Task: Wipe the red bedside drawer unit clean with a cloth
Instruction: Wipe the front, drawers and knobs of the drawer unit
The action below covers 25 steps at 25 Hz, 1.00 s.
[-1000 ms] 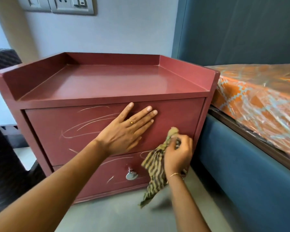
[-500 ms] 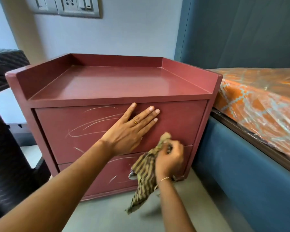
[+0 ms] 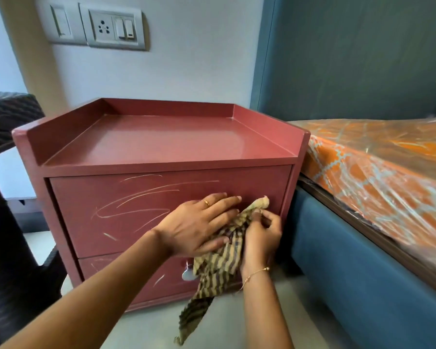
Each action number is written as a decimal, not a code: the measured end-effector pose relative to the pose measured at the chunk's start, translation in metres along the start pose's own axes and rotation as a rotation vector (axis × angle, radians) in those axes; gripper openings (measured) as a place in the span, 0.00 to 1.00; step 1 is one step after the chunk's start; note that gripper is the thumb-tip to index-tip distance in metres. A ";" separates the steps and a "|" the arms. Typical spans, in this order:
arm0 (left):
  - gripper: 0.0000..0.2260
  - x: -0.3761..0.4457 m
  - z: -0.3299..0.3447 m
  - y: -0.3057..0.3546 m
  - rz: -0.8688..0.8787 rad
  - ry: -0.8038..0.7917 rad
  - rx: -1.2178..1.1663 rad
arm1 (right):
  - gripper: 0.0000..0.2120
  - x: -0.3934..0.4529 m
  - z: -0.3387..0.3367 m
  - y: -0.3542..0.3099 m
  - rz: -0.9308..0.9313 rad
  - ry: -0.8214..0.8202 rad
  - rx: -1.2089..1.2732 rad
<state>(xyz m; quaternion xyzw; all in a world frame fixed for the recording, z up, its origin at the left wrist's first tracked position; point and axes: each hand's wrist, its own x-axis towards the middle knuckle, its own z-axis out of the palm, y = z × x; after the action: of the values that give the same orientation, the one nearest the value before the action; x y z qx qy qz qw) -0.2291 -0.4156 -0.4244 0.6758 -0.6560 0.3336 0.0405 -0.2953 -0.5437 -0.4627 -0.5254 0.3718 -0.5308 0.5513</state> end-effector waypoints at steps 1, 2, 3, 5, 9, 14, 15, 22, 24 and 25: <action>0.27 0.007 -0.001 0.011 -0.069 -0.028 -0.165 | 0.06 0.019 -0.004 -0.012 0.105 -0.012 0.035; 0.30 0.014 -0.001 0.023 -0.192 -0.046 -0.352 | 0.08 0.032 -0.007 -0.023 0.164 -0.066 0.066; 0.31 0.022 0.000 0.035 -0.323 -0.046 -0.527 | 0.09 0.039 -0.011 -0.029 0.189 -0.136 0.104; 0.30 0.034 0.006 0.054 -0.496 0.054 -0.666 | 0.08 0.035 -0.021 -0.037 0.222 -0.290 0.220; 0.23 0.050 0.015 0.067 -0.622 0.369 -0.475 | 0.22 0.020 -0.026 -0.038 0.137 -0.528 0.135; 0.20 0.055 -0.007 0.047 -0.571 0.138 -0.973 | 0.20 0.021 -0.008 -0.040 -0.245 -0.094 -0.013; 0.16 0.051 -0.012 0.042 -0.570 0.135 -1.004 | 0.16 0.028 -0.008 -0.036 -0.314 0.027 -0.030; 0.08 -0.006 -0.001 0.004 -0.298 0.316 0.128 | 0.09 0.030 0.030 -0.038 -0.332 0.294 -0.125; 0.09 -0.022 0.007 0.000 -0.381 0.321 0.174 | 0.07 -0.012 0.041 -0.030 -0.565 0.190 -0.198; 0.09 -0.027 0.011 0.000 -0.431 0.334 0.168 | 0.07 -0.033 0.042 -0.022 -0.649 0.114 -0.229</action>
<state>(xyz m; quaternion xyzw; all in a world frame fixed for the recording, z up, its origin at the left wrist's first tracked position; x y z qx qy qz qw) -0.2224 -0.3978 -0.4462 0.7362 -0.4517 0.4772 0.1618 -0.2639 -0.5017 -0.4394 -0.6443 0.2729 -0.6616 0.2696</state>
